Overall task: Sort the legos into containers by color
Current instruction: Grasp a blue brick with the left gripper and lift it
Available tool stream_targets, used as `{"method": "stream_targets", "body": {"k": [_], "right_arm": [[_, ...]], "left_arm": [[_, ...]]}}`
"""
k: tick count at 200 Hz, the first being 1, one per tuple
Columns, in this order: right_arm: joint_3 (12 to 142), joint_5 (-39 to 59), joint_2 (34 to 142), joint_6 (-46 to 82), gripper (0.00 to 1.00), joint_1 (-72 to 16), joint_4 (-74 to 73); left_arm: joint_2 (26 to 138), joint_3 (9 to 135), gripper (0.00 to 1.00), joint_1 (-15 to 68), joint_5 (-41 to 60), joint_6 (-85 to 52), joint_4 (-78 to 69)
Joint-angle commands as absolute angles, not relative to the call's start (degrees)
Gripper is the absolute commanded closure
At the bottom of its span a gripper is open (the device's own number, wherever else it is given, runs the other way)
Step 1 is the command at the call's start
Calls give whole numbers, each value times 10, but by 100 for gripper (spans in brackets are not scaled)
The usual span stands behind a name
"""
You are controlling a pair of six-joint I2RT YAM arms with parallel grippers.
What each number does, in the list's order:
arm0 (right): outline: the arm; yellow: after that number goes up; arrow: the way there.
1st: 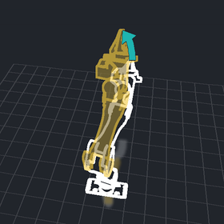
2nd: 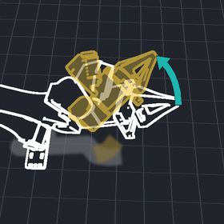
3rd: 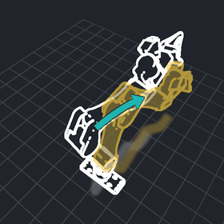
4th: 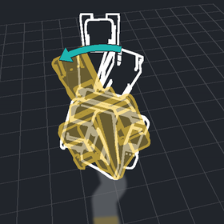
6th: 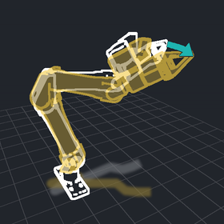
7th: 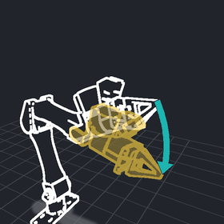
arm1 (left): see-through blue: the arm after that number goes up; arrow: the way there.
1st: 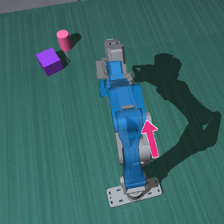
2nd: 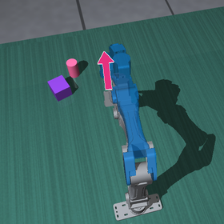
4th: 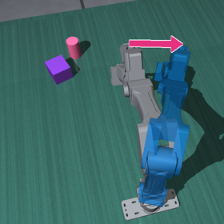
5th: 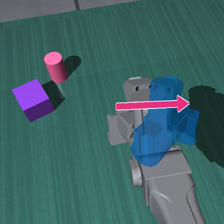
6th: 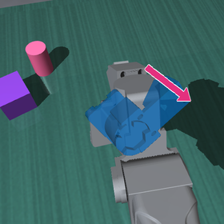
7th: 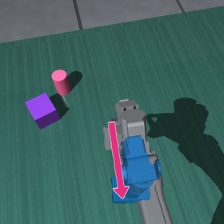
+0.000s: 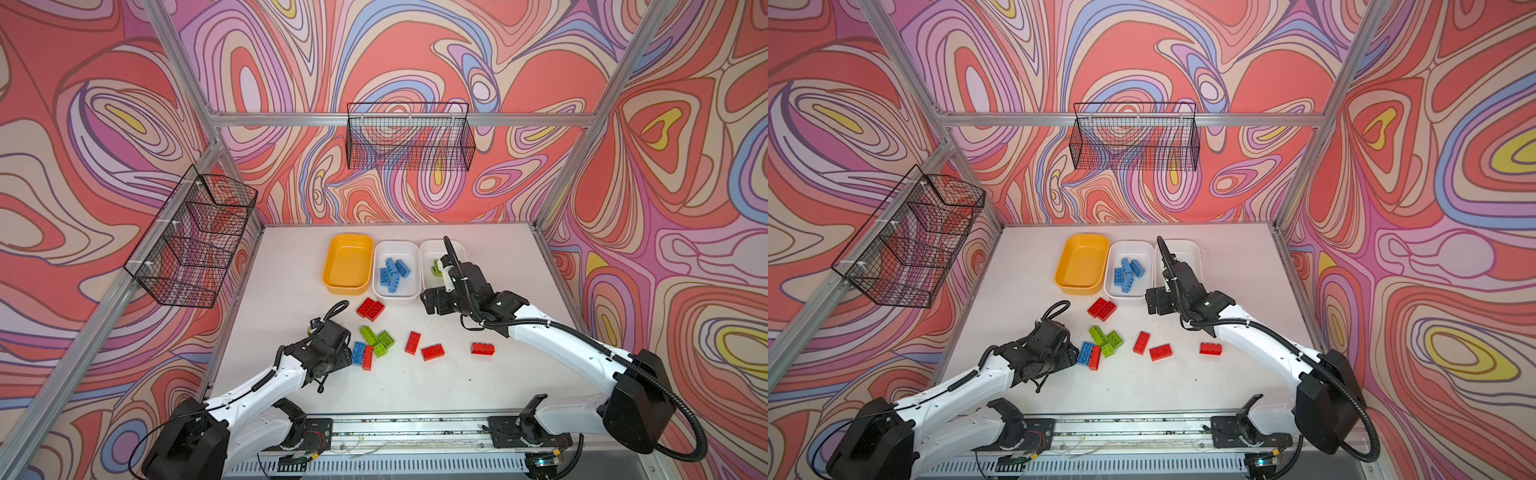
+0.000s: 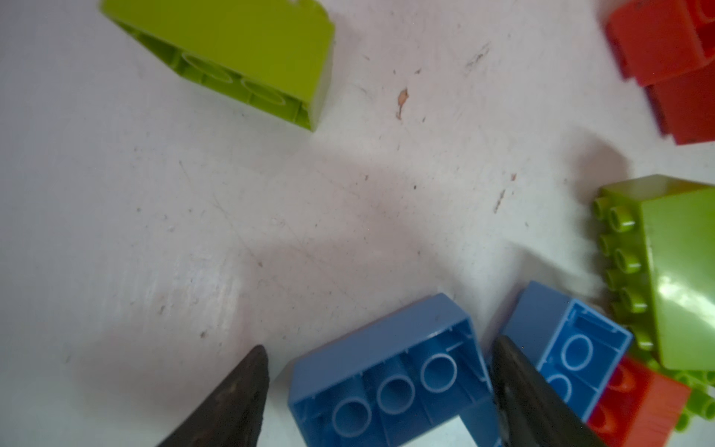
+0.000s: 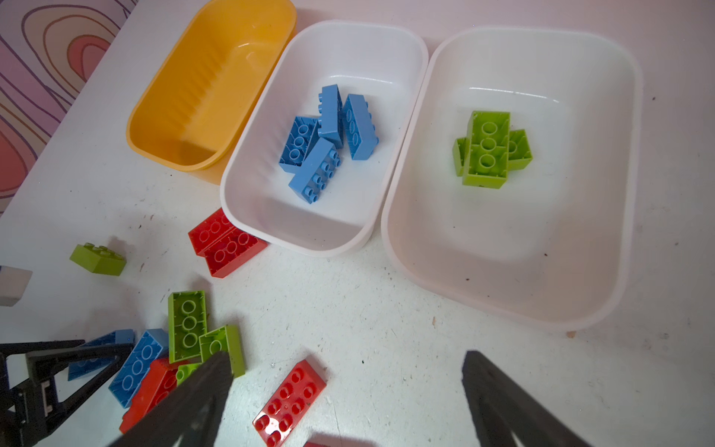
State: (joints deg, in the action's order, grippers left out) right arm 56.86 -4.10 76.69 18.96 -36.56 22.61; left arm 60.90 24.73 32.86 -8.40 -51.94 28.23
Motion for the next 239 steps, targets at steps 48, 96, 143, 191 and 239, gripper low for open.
{"method": "stream_targets", "body": {"k": [48, 96, 143, 191, 239], "right_arm": [[549, 11, 793, 174, 2, -366, 163], [534, 28, 797, 170, 2, -361, 148], [518, 48, 780, 168, 2, -337, 148], [517, 53, 765, 166, 2, -330, 154], [519, 54, 753, 175, 2, -330, 164]], "left_arm": [[663, 290, 36, 359, -120, -564, 379], [718, 345, 37, 359, -144, -556, 394], [791, 384, 36, 359, -152, -541, 399], [789, 371, 49, 359, -144, -547, 394], [784, 441, 56, 359, -176, -506, 442]]}}
